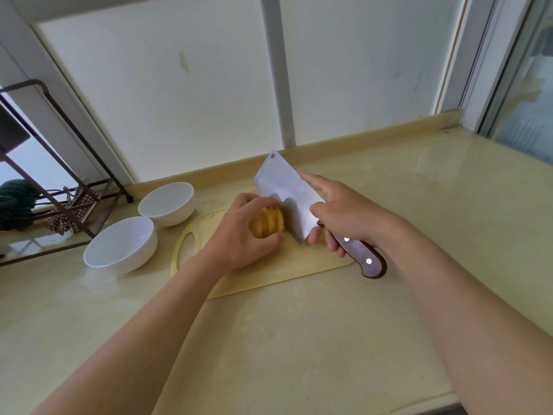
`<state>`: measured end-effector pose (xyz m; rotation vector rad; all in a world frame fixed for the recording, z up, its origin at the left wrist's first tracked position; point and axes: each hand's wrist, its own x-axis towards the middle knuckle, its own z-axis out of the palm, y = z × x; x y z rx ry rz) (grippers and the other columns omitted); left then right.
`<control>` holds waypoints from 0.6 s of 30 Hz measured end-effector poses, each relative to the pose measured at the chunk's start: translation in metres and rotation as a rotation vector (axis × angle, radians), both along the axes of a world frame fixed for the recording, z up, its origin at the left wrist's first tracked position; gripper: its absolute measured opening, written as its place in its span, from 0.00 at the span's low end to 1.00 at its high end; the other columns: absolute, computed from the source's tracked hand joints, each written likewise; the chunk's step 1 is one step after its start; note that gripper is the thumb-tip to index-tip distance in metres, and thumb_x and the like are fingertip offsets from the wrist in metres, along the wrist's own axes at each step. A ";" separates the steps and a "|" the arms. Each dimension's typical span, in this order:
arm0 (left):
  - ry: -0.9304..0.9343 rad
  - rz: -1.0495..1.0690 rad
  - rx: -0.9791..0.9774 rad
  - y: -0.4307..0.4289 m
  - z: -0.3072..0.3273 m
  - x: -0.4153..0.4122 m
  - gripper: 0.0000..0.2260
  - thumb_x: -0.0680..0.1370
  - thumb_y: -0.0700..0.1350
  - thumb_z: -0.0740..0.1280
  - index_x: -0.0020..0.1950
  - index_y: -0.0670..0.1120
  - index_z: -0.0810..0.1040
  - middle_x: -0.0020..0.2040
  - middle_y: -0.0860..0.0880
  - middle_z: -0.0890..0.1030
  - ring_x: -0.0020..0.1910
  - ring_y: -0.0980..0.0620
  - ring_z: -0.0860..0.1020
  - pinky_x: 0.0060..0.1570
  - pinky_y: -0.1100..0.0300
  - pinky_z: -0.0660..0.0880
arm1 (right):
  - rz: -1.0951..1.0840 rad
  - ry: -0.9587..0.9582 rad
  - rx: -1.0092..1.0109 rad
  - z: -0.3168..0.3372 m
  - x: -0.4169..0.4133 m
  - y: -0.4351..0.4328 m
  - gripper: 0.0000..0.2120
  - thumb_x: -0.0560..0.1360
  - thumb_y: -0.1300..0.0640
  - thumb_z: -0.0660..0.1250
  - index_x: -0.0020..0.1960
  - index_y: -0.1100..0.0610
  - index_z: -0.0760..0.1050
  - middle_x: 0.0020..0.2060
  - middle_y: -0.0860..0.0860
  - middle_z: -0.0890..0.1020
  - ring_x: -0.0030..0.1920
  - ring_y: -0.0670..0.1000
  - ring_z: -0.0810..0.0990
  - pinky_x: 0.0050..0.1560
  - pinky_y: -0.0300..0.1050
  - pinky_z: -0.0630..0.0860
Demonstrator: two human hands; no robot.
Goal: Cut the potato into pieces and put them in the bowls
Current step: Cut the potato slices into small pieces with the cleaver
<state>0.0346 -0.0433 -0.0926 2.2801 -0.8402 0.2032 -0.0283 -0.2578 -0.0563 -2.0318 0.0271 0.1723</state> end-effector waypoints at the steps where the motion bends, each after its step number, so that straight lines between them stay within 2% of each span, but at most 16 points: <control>1: -0.005 0.000 -0.012 0.001 0.000 0.000 0.24 0.68 0.46 0.78 0.62 0.57 0.77 0.60 0.54 0.71 0.60 0.66 0.70 0.56 0.80 0.63 | 0.005 0.002 0.002 0.000 0.000 0.001 0.38 0.79 0.64 0.50 0.82 0.34 0.52 0.27 0.51 0.84 0.35 0.59 0.83 0.27 0.46 0.78; 4: -0.053 0.011 -0.042 0.004 0.000 -0.001 0.22 0.68 0.45 0.77 0.59 0.56 0.77 0.59 0.56 0.74 0.60 0.64 0.72 0.56 0.78 0.64 | 0.017 0.014 0.003 0.000 -0.001 0.004 0.38 0.79 0.64 0.50 0.82 0.33 0.52 0.27 0.51 0.84 0.37 0.61 0.84 0.27 0.46 0.78; 6: -0.067 0.038 -0.065 0.007 -0.001 -0.002 0.20 0.68 0.44 0.77 0.56 0.55 0.77 0.56 0.58 0.76 0.57 0.64 0.74 0.54 0.76 0.66 | 0.023 0.019 0.001 0.001 -0.002 0.006 0.38 0.79 0.64 0.50 0.82 0.33 0.52 0.27 0.50 0.84 0.42 0.67 0.86 0.27 0.47 0.78; 8: -0.058 0.075 -0.088 0.011 -0.002 -0.001 0.19 0.67 0.46 0.77 0.54 0.57 0.76 0.53 0.59 0.77 0.55 0.63 0.75 0.52 0.75 0.67 | 0.021 0.021 0.001 0.001 -0.002 0.007 0.39 0.79 0.64 0.50 0.82 0.33 0.52 0.27 0.50 0.84 0.45 0.68 0.85 0.27 0.46 0.78; 13: -0.031 0.112 -0.108 0.018 -0.002 0.001 0.17 0.67 0.49 0.77 0.52 0.57 0.76 0.51 0.58 0.77 0.52 0.63 0.75 0.49 0.76 0.67 | 0.022 0.033 -0.007 0.001 -0.002 0.009 0.39 0.79 0.65 0.49 0.82 0.32 0.52 0.26 0.49 0.84 0.42 0.67 0.86 0.27 0.46 0.78; 16: -0.023 0.106 -0.114 0.019 -0.002 -0.001 0.16 0.68 0.47 0.77 0.53 0.58 0.78 0.53 0.57 0.77 0.53 0.64 0.75 0.50 0.77 0.67 | 0.036 0.042 -0.026 -0.002 -0.002 0.012 0.38 0.79 0.64 0.50 0.82 0.33 0.51 0.27 0.51 0.84 0.35 0.60 0.84 0.28 0.47 0.79; 18: -0.029 0.122 -0.122 0.019 -0.003 -0.002 0.16 0.68 0.45 0.77 0.53 0.56 0.79 0.53 0.56 0.77 0.53 0.64 0.75 0.50 0.77 0.66 | 0.042 0.043 -0.035 -0.002 -0.002 0.014 0.38 0.79 0.64 0.50 0.82 0.33 0.51 0.27 0.50 0.84 0.38 0.63 0.85 0.28 0.47 0.79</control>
